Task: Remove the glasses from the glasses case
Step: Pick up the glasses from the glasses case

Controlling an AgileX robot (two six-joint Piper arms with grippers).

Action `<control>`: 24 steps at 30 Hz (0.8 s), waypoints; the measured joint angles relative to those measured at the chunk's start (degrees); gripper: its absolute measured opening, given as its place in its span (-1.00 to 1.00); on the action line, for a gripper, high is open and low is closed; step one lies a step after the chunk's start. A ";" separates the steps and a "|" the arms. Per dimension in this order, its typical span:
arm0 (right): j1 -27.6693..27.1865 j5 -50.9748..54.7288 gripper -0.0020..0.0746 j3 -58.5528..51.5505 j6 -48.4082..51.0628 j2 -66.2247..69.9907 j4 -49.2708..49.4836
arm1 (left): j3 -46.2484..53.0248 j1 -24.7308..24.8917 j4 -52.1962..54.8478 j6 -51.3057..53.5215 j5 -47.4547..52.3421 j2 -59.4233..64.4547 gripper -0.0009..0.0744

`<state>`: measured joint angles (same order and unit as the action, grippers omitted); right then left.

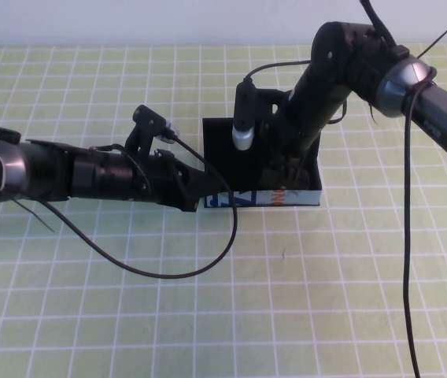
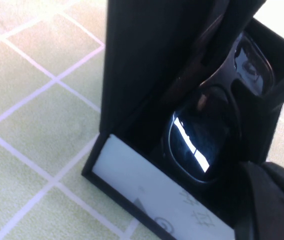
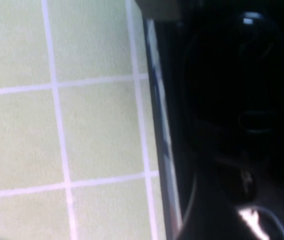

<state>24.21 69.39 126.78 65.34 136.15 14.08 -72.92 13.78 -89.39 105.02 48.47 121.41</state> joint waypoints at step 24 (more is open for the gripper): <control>0.48 -3.39 -0.12 0.00 -3.05 0.65 -2.77 | 0.00 0.00 0.38 -0.07 0.34 0.00 -0.99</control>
<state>24.69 66.00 126.78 62.29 136.80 11.30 -72.92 13.78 -89.01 104.95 48.81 121.41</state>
